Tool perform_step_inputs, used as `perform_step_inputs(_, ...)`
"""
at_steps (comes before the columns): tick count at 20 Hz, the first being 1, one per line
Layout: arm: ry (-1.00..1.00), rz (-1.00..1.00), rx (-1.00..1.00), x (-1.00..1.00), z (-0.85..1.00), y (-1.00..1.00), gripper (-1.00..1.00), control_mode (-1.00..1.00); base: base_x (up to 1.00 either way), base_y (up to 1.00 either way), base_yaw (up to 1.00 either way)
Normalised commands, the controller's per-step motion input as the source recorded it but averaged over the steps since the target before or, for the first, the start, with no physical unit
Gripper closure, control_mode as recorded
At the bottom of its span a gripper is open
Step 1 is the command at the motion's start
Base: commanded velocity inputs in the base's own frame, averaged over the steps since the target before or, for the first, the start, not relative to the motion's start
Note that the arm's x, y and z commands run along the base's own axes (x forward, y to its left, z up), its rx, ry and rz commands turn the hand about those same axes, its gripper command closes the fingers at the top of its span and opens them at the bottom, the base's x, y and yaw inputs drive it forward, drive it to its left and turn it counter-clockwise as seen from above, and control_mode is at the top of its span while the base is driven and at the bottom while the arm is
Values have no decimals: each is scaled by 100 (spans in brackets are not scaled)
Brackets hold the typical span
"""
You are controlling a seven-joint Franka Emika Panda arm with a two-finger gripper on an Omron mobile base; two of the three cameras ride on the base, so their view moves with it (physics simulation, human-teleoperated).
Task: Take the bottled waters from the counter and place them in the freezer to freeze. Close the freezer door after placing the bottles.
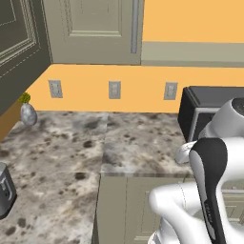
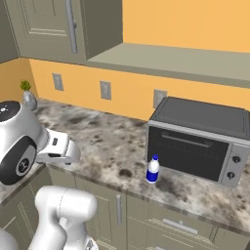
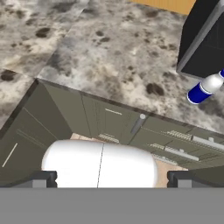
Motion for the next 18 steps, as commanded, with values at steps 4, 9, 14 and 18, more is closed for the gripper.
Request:
perform_step_inputs(4, 0, 0, 0, 0, 0, 0, -100, 100, 7, 1, 0)
perform_step_inputs(9, 0, 0, 0, 0, 0, 0, -100, -100, 0, 0, 0)
perform_step_inputs(14, 0, 8, 3, 18, 0, -34, -100, -100, 0, 0, 0)
perform_step_inputs(18, 0, 12, 5, 31, 0, -44, -100, -100, 0, 0, 0)
